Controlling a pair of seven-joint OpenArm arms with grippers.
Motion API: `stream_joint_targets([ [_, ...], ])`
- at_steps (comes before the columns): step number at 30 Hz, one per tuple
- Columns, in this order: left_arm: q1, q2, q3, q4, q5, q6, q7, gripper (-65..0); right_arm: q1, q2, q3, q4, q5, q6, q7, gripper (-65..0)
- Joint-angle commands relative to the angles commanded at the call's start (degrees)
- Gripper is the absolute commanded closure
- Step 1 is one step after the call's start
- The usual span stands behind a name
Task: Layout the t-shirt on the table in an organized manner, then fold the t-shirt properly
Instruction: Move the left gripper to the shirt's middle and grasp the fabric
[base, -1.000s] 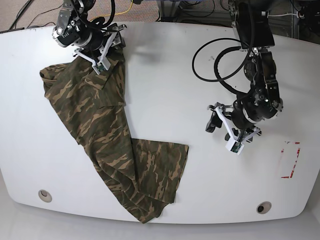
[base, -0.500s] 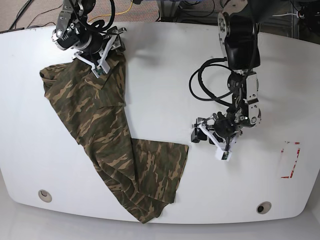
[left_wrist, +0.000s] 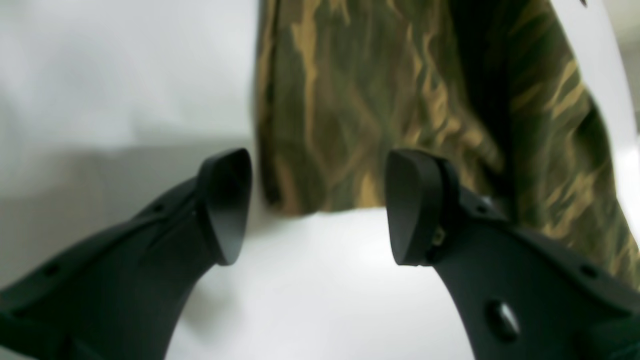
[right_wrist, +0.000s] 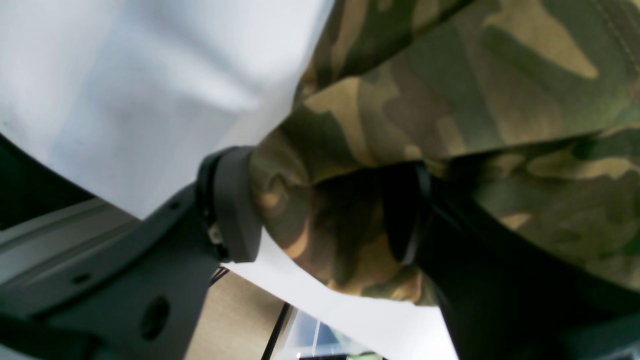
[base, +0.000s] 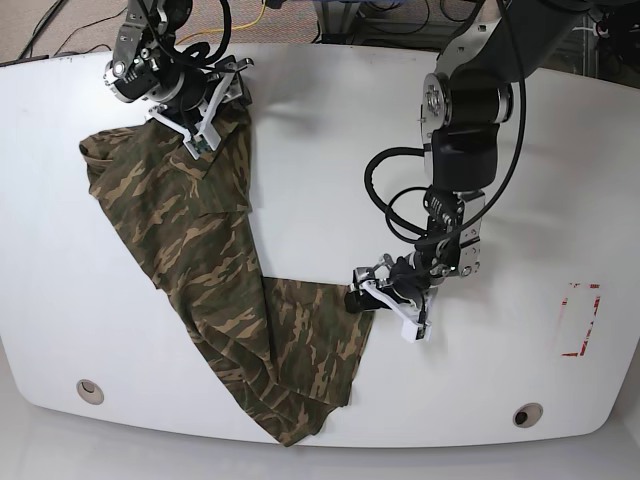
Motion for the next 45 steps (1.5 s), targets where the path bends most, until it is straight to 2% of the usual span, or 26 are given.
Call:
stream_joint_targets([
  [8, -1.8, 1.5, 0.1, -4.7, 0.1, 0.1, -1.3, -39.0, 0.5, 0.0, 0.0, 0.0, 0.0, 0.0, 1.2, -35.7],
  [11, -1.8, 1.5, 0.1, -4.7, 0.1, 1.2, -1.3, -37.2, 0.6, 0.0, 0.0, 0.0, 0.0, 0.0, 1.4, -35.7],
  [14, -1.7, 1.5, 0.1, -4.6, 0.1, 3.1, -1.6, -24.9, 0.6, 0.0, 0.0, 0.0, 0.0, 0.0, 1.4, -35.7],
  [18, -1.7, 1.2, 0.1, -4.5, 0.1, 4.0, -2.8, -1.5, 0.6, 0.0, 0.0, 0.0, 0.0, 0.0, 1.4, -35.7],
  [19, -1.7, 1.2, 0.1, -4.5, 0.1, 4.0, -3.3, 0.0, 0.6, 0.0, 0.0, 0.0, 0.0, 0.0, 1.4, -35.7],
  [30, -1.5, -0.6, -0.1, -3.8, -0.2, 4.0, -4.0, -0.6, 0.6, 0.0, 0.0, 0.0, 0.0, 0.0, 1.5, -35.7],
  [37, 2.7, -2.5, -0.2, 5.0, -0.3, 4.0, -3.4, -0.6, 0.6, 0.0, 0.0, 0.0, 0.0, 0.0, 1.5, -35.7],
  [40, 4.7, -2.8, -0.2, 10.7, -0.3, 4.0, -0.6, -0.4, 0.6, 0.0, 0.0, 0.0, 0.0, 0.0, 1.5, -35.7],
  [45, 11.1, -6.8, -0.3, 26.0, -0.4, 4.0, 6.4, -0.3, 0.6, 0.1, 0.0, 0.0, -0.3, 0.0, 1.6, -35.7],
])
